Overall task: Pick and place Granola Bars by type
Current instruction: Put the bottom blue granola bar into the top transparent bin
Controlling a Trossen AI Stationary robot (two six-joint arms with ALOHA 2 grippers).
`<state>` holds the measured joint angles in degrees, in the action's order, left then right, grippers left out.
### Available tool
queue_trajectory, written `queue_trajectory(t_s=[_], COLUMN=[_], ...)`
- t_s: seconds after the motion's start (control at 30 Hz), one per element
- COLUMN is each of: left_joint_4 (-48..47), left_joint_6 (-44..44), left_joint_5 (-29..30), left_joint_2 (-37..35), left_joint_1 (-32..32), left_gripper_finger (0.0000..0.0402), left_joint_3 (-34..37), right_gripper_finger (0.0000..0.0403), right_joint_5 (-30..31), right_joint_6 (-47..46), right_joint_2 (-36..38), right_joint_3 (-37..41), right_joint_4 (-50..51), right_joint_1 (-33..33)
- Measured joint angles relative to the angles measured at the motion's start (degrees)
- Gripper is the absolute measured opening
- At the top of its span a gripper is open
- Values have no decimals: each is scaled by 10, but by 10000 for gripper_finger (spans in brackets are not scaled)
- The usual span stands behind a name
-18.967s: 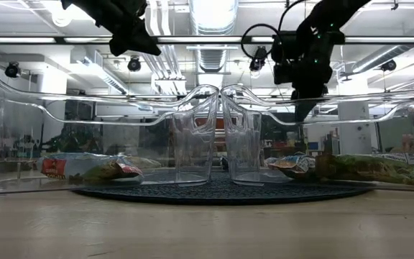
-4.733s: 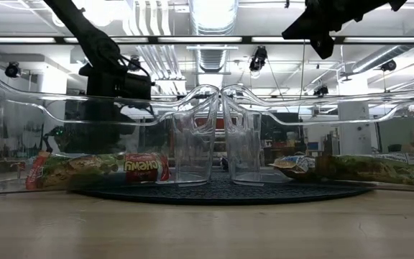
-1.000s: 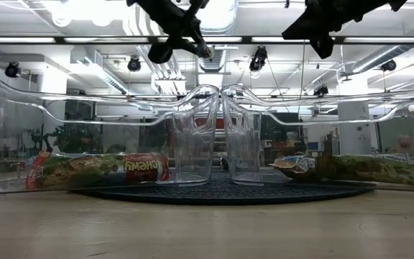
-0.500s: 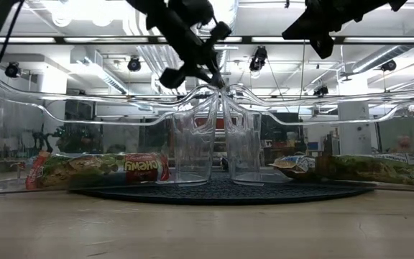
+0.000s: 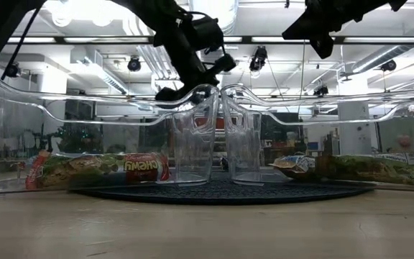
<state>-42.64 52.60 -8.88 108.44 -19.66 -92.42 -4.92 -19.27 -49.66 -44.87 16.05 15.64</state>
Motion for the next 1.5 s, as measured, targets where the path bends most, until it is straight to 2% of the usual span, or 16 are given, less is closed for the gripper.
queue_trajectory(t_s=[0.6,0.97,1.2,1.33,1.5], left_joint_4=[-9,-8,-8,-7,8], left_joint_6=[-3,-41,16,20,27], left_joint_5=[0,0,0,-10,-34], left_joint_2=[23,23,23,23,23], left_joint_1=[0,1,1,1,1], left_gripper_finger=[37,37,37,38,68], left_joint_3=[0,1,23,45,57], right_gripper_finger=[8,8,8,8,8], right_joint_5=[0,0,0,0,0], right_joint_6=[4,7,9,9,9], right_joint_2=[0,0,0,0,0], right_joint_3=[0,0,0,0,0], right_joint_4=[0,0,0,0,0], right_joint_1=[0,0,0,0,0])
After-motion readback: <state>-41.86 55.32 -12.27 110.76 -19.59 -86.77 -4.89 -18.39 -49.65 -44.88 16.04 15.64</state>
